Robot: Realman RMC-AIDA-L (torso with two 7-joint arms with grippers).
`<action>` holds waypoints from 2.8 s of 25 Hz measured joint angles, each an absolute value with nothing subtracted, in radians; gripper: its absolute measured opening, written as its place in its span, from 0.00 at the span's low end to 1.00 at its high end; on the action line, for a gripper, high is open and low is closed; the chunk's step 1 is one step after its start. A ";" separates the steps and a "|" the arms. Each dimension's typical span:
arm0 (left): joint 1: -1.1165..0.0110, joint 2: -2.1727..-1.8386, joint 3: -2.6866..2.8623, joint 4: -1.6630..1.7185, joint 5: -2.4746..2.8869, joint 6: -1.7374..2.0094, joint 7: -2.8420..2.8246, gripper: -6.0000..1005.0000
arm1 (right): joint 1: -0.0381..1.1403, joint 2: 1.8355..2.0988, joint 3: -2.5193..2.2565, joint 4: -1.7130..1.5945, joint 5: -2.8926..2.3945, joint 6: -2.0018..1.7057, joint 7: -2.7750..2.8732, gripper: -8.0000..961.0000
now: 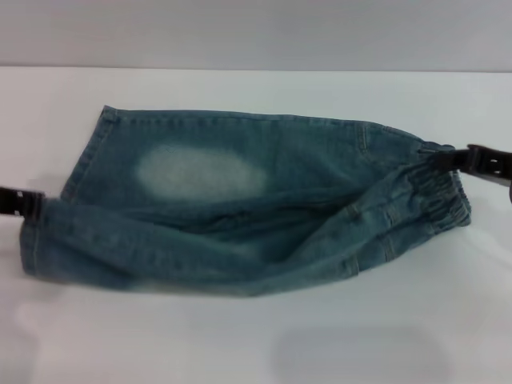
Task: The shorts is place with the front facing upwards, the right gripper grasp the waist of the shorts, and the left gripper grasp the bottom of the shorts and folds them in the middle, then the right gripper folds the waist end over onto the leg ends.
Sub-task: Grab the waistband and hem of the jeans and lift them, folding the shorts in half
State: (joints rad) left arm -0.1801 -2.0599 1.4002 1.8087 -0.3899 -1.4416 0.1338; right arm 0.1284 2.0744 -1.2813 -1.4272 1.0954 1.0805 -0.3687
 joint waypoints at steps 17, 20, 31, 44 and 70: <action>-0.206 -2.060 1.326 1.732 -0.488 -1.221 0.152 0.03 | 0.080 2.076 -1.157 -1.100 1.694 0.990 -0.768 0.01; -0.210 -2.060 1.326 1.717 -0.508 -1.190 0.157 0.03 | 0.083 2.077 -1.150 -1.087 1.704 0.995 -0.781 0.01; -0.221 -2.059 1.333 1.693 -0.530 -1.137 0.161 0.03 | 0.090 2.075 -1.118 -1.071 1.732 1.009 -0.809 0.01; -0.241 -2.058 1.337 1.660 -0.541 -1.119 0.177 0.03 | 0.134 2.076 -1.103 -1.007 1.743 1.015 -0.832 0.01; -0.295 -2.059 1.328 1.610 -0.588 -1.077 0.218 0.04 | 0.190 2.075 -1.048 -0.913 1.784 1.025 -0.871 0.01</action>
State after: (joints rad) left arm -0.2951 -2.0589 1.3277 1.6096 -0.5877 -1.0772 0.2182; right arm 0.1899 2.0750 -1.0478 -0.9131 1.7838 1.0246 -0.8711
